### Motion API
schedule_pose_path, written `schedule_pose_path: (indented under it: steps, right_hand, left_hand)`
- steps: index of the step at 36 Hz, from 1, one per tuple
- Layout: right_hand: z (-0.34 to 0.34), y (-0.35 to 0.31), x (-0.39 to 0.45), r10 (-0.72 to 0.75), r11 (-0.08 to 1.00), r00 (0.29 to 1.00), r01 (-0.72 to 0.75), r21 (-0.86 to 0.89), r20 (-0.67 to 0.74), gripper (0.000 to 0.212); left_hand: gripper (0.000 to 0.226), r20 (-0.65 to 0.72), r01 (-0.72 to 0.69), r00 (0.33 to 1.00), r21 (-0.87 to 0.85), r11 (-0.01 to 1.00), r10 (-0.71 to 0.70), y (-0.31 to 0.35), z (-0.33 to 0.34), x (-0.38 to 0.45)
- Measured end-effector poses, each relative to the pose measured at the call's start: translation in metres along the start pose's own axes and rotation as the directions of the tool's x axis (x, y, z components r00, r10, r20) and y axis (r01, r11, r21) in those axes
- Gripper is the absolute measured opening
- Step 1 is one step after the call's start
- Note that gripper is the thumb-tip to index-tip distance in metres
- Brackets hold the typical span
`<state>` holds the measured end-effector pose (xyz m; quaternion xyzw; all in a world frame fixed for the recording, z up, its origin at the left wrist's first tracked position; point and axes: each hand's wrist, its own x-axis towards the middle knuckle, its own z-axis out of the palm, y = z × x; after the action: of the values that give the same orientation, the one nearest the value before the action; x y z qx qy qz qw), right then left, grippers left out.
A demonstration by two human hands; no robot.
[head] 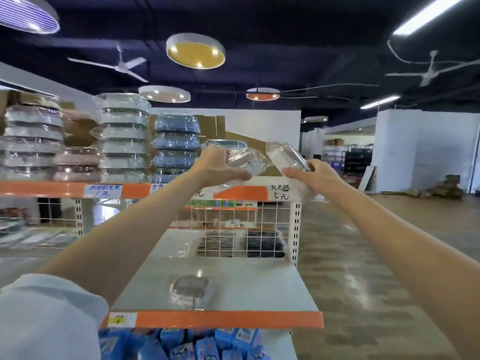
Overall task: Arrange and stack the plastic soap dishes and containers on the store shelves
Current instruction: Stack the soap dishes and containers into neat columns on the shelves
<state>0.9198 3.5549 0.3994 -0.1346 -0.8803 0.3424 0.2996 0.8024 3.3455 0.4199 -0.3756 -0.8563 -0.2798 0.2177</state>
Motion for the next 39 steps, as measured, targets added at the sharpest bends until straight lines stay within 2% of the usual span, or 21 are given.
schedule_pose_path:
  steps: [3, 6, 7, 9, 11, 15, 18, 22, 27, 30, 32, 34, 37, 39]
  right_hand:
    - [-0.002, -0.001, 0.026, 0.013, 1.0, 1.0, -0.013, -0.022, -0.027, 0.067]
    - [-0.001, 0.004, 0.056, -0.008, 0.999, 1.0, 0.008, -0.031, 0.003, 0.103]
    - [0.0, 0.006, 0.066, -0.011, 1.0, 1.0, 0.012, -0.026, 0.027, 0.104]
    - [0.003, 0.006, 0.082, 0.007, 1.0, 0.997, -0.006, -0.025, 0.075, 0.086]
    - [0.008, 0.011, 0.099, 0.024, 0.996, 0.994, -0.015, -0.084, 0.108, 0.08]
    - [0.022, 0.024, 0.128, 0.046, 0.97, 0.975, 0.008, -0.244, 0.215, 0.09]
    - [0.027, 0.033, 0.14, 0.08, 0.961, 0.96, -0.004, -0.276, 0.267, 0.089]
    - [0.03, 0.054, 0.157, 0.039, 0.988, 0.943, 0.013, -0.155, 0.33, 0.097]
    - [0.032, 0.071, 0.169, 0.018, 0.99, 0.947, -0.062, 0.129, 0.32, 0.09]
    - [0.032, 0.088, 0.186, 0.06, 0.964, 0.991, -0.089, 0.25, 0.122, 0.063]
    - [0.028, 0.091, 0.19, 0.102, 0.95, 0.994, -0.086, 0.301, -0.037, 0.044]
    - [0.025, 0.096, 0.195, 0.121, 0.924, 0.983, -0.061, 0.378, -0.136, 0.038]
    - [0.025, 0.094, 0.194, 0.173, 0.817, 0.976, -0.068, 0.573, -0.131, 0.044]
    - [0.028, 0.093, 0.192, 0.166, 0.783, 0.982, -0.08, 0.617, -0.084, 0.054]
  left_hand:
    - [0.058, -0.061, 0.032, 0.998, 0.042, 0.999, -0.029, -0.011, 0.0, 0.025]
    - [0.057, -0.071, 0.041, 0.997, -0.006, 0.999, -0.042, -0.018, -0.001, 0.045]
    - [0.07, -0.06, 0.023, 0.998, -0.027, 0.999, -0.025, -0.021, -0.001, 0.052]
    - [0.092, -0.06, -0.017, 0.998, -0.059, 0.998, 0.013, -0.025, 0.0, 0.063]
    - [0.092, -0.077, -0.057, 0.996, -0.065, 0.996, 0.052, -0.029, 0.003, 0.074]
    - [0.086, -0.066, -0.107, 0.992, -0.051, 0.993, 0.103, -0.032, 0.01, 0.092]
    - [0.082, -0.033, -0.159, 0.987, -0.077, 0.984, 0.157, -0.028, 0.016, 0.102]
    - [0.08, 0.036, -0.215, 0.975, -0.108, 0.971, 0.22, -0.017, 0.03, 0.112]
    - [0.079, 0.046, -0.239, 0.969, -0.088, 0.967, 0.244, -0.002, 0.053, 0.133]
    - [0.078, 0.045, -0.227, 0.972, -0.091, 0.97, 0.231, 0.005, 0.069, 0.149]
    - [0.077, 0.062, -0.222, 0.972, -0.09, 0.971, 0.228, 0.01, 0.083, 0.159]
    - [0.079, 0.087, -0.216, 0.971, -0.068, 0.974, 0.222, 0.013, 0.097, 0.169]
    - [0.081, 0.11, -0.211, 0.97, -0.043, 0.976, 0.215, 0.015, 0.115, 0.182]
    - [0.079, 0.12, -0.22, 0.967, -0.062, 0.974, 0.226, 0.017, 0.125, 0.188]
